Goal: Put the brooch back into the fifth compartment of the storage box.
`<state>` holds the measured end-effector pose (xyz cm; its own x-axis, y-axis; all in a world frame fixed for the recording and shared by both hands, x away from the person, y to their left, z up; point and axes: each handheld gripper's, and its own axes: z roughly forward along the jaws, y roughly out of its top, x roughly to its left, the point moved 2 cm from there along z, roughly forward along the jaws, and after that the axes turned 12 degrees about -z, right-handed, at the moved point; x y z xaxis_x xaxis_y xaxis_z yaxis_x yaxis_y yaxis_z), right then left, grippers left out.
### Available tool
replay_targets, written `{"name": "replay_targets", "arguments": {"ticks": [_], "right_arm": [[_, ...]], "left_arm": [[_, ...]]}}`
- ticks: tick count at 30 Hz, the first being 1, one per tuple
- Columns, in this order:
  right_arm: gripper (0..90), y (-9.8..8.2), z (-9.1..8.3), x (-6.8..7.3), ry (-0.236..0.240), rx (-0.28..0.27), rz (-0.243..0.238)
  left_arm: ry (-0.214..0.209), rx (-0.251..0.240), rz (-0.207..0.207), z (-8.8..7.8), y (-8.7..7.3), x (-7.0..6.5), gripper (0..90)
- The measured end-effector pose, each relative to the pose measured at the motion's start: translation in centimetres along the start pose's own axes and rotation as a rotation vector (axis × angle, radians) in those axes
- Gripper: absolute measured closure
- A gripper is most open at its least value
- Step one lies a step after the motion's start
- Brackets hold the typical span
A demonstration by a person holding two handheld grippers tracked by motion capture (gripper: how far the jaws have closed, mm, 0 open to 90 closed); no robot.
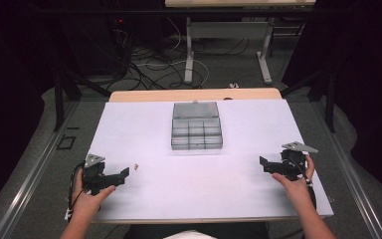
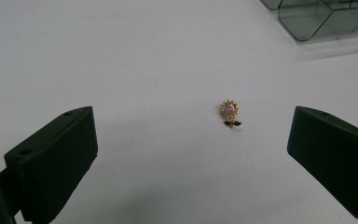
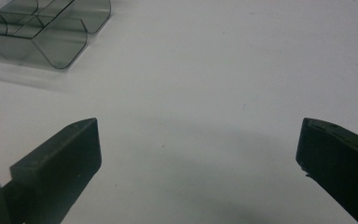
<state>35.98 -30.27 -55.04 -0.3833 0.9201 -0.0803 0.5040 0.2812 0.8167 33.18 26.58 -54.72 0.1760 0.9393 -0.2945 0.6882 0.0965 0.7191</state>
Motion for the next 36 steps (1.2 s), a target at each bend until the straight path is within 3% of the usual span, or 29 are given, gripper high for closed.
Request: {"name": "replay_targets", "arguments": {"ticks": [5, 10, 13, 17, 25, 36], "right_arm": [[0.0, -0.4, 0.0, -0.3, 0.009, 0.006, 0.010], [0.0, 0.1, -0.4, -0.7, -0.036, -0.031, 0.008], [0.0, 0.3, -0.7, -0.7, -0.049, -0.040, 0.008], [0.0, 0.4, -0.9, -0.7, -0.062, -0.040, 0.010], [0.0, 0.6, -0.9, -0.3, -0.056, -0.052, 0.002], [0.0, 0.2, -0.8, -0.3, -0.045, -0.034, -0.019]], "left_arm": [[0.002, -0.004, 0.007, -0.3, 0.1, 0.0, 1.7], [-0.004, -0.005, 0.002, -0.4, 0.2, -0.1, 1.8], [-0.007, -0.026, 0.016, -0.5, 0.2, -0.3, 2.2], [-0.008, -0.018, 0.028, -0.8, 0.4, -0.4, 3.0], [-0.009, -0.022, 0.046, -0.9, 1.3, -0.8, 4.3], [-0.007, 0.002, 0.053, -0.7, 2.4, -1.1, 14.4]]}}
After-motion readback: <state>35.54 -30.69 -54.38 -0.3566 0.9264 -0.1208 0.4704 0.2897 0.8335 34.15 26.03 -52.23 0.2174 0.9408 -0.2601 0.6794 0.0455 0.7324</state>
